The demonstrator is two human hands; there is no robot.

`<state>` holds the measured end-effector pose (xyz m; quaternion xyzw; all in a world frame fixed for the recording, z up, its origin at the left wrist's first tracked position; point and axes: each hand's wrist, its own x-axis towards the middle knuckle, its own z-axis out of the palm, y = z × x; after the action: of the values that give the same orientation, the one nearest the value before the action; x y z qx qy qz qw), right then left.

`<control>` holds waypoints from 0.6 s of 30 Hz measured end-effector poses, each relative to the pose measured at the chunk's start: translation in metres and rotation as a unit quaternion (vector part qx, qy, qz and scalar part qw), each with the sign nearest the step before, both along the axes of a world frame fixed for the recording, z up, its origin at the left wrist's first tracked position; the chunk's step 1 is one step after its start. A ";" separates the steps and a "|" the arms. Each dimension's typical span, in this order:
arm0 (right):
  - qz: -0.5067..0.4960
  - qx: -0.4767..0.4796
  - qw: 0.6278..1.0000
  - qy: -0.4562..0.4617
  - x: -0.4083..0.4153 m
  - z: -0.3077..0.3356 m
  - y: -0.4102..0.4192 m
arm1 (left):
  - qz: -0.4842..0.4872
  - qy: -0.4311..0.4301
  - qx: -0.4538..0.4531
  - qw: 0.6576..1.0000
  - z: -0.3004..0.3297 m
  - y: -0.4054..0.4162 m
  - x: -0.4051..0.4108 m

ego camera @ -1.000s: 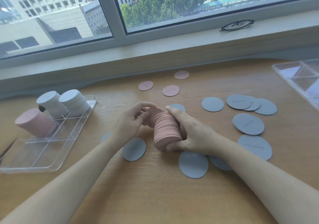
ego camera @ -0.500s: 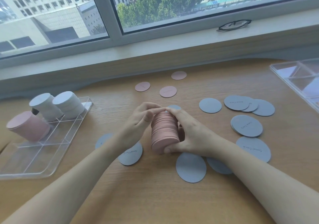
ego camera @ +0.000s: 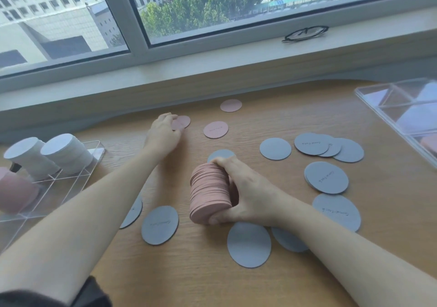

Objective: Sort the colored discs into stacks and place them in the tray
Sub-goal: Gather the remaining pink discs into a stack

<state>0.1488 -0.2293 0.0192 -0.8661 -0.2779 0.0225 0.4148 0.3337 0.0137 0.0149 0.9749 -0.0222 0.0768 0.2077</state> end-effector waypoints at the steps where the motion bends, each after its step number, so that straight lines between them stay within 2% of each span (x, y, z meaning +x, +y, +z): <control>1: 0.000 -0.001 1.000 -0.004 0.000 0.000 0.000 | 0.006 0.018 0.008 1.000 -0.001 0.000 0.004; 4: -0.001 -0.007 1.000 -0.006 0.000 0.001 0.001 | 0.009 0.035 0.029 0.999 -0.002 0.000 0.007; 9: -0.003 -0.012 1.000 -0.006 0.000 0.002 0.001 | -0.023 -0.053 0.088 0.994 0.000 0.007 -0.003; 13: -0.001 -0.008 1.000 0.001 -0.001 0.003 0.001 | -0.037 -0.069 0.060 0.995 0.010 0.013 -0.023; 18: -0.006 -0.007 1.000 0.009 0.000 0.003 0.002 | -0.084 -0.034 0.013 0.996 0.020 0.020 -0.066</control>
<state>0.1491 -0.2272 0.0226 -0.8704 -0.2689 0.0303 0.4114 0.2674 0.0339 0.0352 0.9690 -0.1122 0.0917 0.2000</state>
